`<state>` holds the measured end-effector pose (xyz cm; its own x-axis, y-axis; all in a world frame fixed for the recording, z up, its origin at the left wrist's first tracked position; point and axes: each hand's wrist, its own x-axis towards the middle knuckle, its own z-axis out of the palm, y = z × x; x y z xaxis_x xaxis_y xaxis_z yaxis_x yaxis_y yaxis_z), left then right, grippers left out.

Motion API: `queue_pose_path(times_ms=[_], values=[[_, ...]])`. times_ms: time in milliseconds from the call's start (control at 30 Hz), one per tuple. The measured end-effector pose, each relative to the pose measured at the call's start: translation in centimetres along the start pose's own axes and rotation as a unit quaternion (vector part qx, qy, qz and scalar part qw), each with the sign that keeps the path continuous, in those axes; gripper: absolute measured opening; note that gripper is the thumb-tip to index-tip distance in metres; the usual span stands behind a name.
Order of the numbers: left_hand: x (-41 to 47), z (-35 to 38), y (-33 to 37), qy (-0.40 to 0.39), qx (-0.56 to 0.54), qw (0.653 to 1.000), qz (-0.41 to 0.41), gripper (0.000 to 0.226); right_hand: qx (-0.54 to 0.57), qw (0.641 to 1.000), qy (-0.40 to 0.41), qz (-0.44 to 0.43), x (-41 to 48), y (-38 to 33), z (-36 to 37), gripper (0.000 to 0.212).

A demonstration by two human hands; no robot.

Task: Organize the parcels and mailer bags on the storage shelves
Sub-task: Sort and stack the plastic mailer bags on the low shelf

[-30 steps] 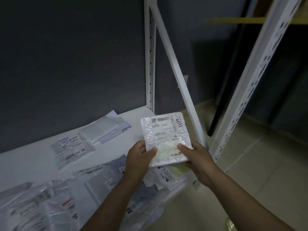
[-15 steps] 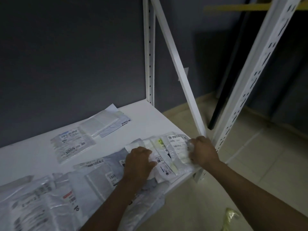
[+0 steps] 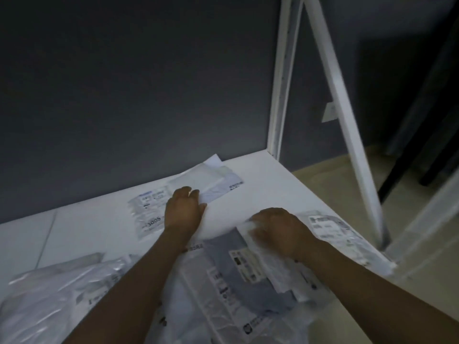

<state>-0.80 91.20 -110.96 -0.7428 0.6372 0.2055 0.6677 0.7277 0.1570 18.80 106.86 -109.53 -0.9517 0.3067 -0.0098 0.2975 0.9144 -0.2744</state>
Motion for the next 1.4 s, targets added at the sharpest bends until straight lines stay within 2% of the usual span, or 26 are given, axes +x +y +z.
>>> queue_pose_path(times_ms=[67,167,267,367,433,500,567,633,667,767,833,900,1033,1133,1233,1300,1333,1367,1400], values=[[1.6,0.7,-2.3,-0.040,0.055,0.998,-0.006,0.057,0.000,1.000,0.006,-0.002,0.8,-0.7,1.2,0.071],[3.1,1.7,-3.8,-0.075,0.063,0.995,-0.006,0.066,-0.019,0.995,0.091,-0.047,1.3,-1.0,2.1,0.057],[3.7,2.7,-3.5,-0.069,0.019,0.997,-0.017,0.065,-0.044,0.998,0.014,-0.048,1.5,-1.0,2.0,0.059],[4.1,3.0,-3.3,-0.030,0.067,0.997,-0.018,0.055,-0.030,0.998,0.025,-0.054,2.1,-1.2,1.8,0.065],[4.2,3.0,-3.1,-0.034,0.069,0.997,-0.011,0.047,-0.020,0.998,0.037,-0.054,2.1,-1.1,2.2,0.048],[3.9,2.6,-2.9,-0.047,0.042,0.998,0.004,0.038,-0.034,0.998,0.046,-0.039,2.4,-1.2,2.3,0.039],[3.4,1.8,-2.8,-0.040,0.008,0.999,0.011,0.031,0.011,0.996,0.048,-0.072,1.8,-2.6,1.4,0.044],[2.4,0.4,-2.9,0.022,-0.066,0.998,0.003,0.026,0.038,0.996,0.062,-0.058,1.5,-3.2,0.4,0.049],[1.8,-0.3,-2.9,0.067,-0.122,0.990,-0.008,0.025,0.057,0.997,0.041,-0.041,1.3,-3.6,-0.2,0.052],[-1.2,-3.4,-1.9,0.165,-0.300,0.938,-0.057,0.025,0.153,0.987,0.043,-0.014,0.9,-5.4,-1.7,0.057],[-3.5,-5.4,-0.7,0.164,-0.403,0.894,-0.105,0.026,0.253,0.965,0.067,0.022,0.4,-7.2,-3.0,0.058],[-5.9,-7.0,0.3,0.143,-0.492,0.847,-0.145,0.026,0.364,0.925,0.092,0.060,-0.4,-8.5,-3.5,0.062],[-10.8,-9.2,1.6,0.097,-0.640,0.734,-0.207,0.020,0.477,0.852,0.167,0.138,-2.8,-10.4,-4.6,0.080],[-14.1,-10.7,2.3,0.078,-0.690,0.686,-0.217,0.020,0.561,0.788,0.150,0.203,-4.6,-11.0,-4.8,0.084],[-16.8,-12.1,2.0,0.072,-0.697,0.677,-0.225,0.019,0.653,0.715,0.127,0.216,-6.5,-12.1,-5.1,0.068],[-18.1,-12.9,1.3,0.070,-0.690,0.677,-0.244,0.019,0.700,0.673,0.118,0.209,-7.4,-12.9,-5.2,0.072],[-18.7,-13.3,1.0,0.072,-0.676,0.688,-0.256,0.019,0.710,0.665,0.109,0.203,-8.0,-13.3,-5.4,0.074],[-19.1,-13.7,0.5,0.075,-0.646,0.714,-0.259,0.021,0.708,0.672,0.100,0.194,-8.5,-13.6,-5.5,0.072],[-19.5,-14.1,0.0,0.071,-0.601,0.755,-0.250,0.021,0.687,0.698,0.086,0.186,-9.0,-14.0,-5.9,0.063]])
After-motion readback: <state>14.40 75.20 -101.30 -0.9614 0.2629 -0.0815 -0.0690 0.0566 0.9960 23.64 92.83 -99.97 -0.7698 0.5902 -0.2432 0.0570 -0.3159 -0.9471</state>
